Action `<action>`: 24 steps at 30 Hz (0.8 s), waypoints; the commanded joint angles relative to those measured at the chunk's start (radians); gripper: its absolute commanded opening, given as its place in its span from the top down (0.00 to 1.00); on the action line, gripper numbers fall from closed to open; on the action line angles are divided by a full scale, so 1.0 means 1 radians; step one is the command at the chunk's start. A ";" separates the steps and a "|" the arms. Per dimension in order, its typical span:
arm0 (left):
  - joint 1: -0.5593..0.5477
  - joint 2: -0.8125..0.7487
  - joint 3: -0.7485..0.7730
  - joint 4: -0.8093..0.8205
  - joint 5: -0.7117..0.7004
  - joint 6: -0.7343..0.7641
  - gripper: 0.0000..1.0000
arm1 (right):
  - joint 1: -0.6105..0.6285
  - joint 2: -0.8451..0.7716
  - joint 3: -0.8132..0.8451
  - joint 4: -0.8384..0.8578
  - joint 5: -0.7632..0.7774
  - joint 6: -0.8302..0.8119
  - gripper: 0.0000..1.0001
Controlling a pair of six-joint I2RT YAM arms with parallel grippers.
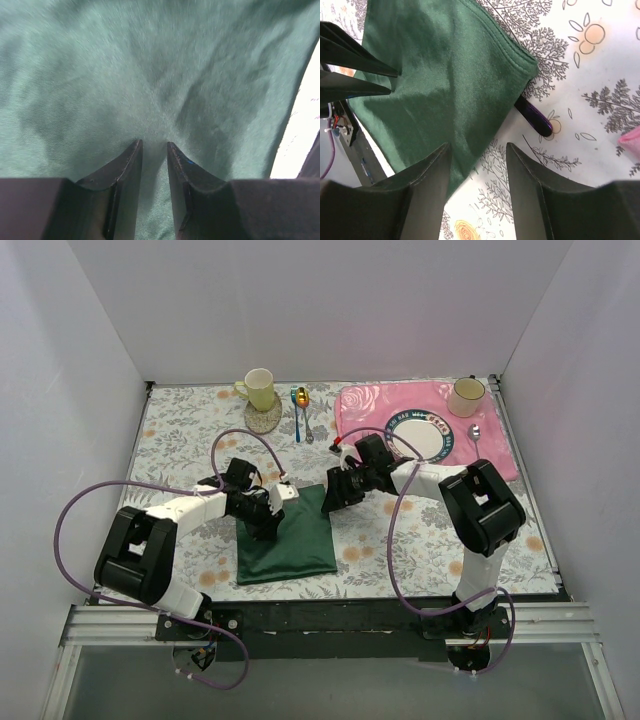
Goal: Fold the napkin into a case and place the utensils inside
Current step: Pick up the lower triangle-folded napkin from the center of the board.
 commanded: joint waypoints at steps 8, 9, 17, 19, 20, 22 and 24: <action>0.007 0.039 -0.021 0.003 -0.025 0.107 0.75 | 0.040 0.024 0.046 0.087 0.006 0.002 0.55; 0.007 0.045 -0.019 0.002 -0.020 0.104 0.75 | 0.051 0.018 0.046 0.096 0.021 -0.002 0.57; 0.007 0.047 -0.019 0.003 0.004 0.081 0.76 | 0.138 -0.094 0.026 0.101 0.118 -0.102 0.57; 0.009 0.044 -0.021 0.003 0.006 0.067 0.76 | 0.161 -0.109 0.021 0.099 0.135 -0.117 0.57; 0.009 0.042 -0.021 0.003 0.013 0.064 0.76 | 0.166 -0.115 0.014 0.099 0.140 -0.129 0.57; 0.018 0.041 -0.019 0.005 0.019 0.050 0.76 | 0.187 -0.131 0.004 0.104 0.161 -0.149 0.56; 0.025 0.041 -0.016 0.003 0.030 0.046 0.76 | 0.209 -0.138 0.001 0.093 0.186 -0.178 0.54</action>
